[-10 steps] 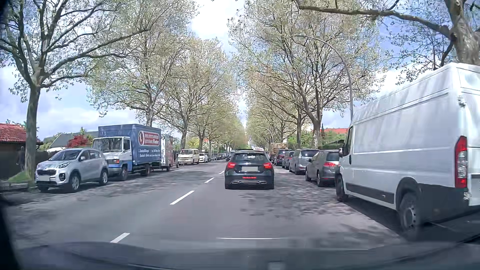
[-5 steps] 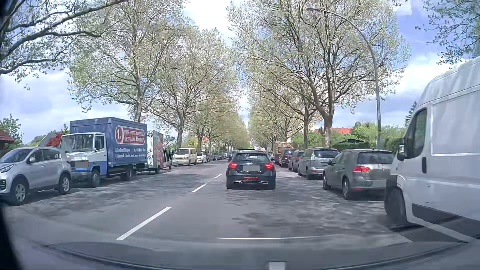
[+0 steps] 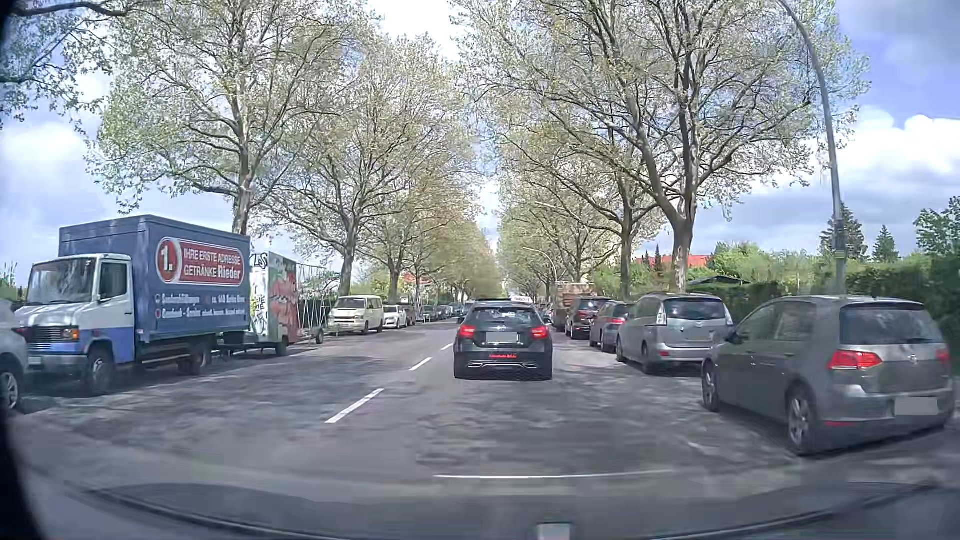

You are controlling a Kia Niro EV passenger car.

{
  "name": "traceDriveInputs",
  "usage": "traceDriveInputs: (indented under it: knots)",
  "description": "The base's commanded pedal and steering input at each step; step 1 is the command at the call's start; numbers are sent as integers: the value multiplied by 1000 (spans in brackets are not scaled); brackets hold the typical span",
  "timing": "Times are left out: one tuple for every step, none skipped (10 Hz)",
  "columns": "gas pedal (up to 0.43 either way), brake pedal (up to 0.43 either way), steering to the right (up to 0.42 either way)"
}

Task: Follow the waypoints while adhering to traffic rules and regulations

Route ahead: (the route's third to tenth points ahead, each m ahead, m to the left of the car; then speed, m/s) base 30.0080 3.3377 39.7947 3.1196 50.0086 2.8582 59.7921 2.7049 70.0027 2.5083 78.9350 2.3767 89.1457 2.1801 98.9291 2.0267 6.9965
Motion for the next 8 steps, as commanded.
traceDriveInputs:
  knots:
    - [98,24,-4]
    - [98,24,-4]
    - [98,24,-4]
    - [87,24,-4]
    - [79,24,-4]
    - [79,24,-4]
    - [79,24,-4]
    - [79,24,-4]
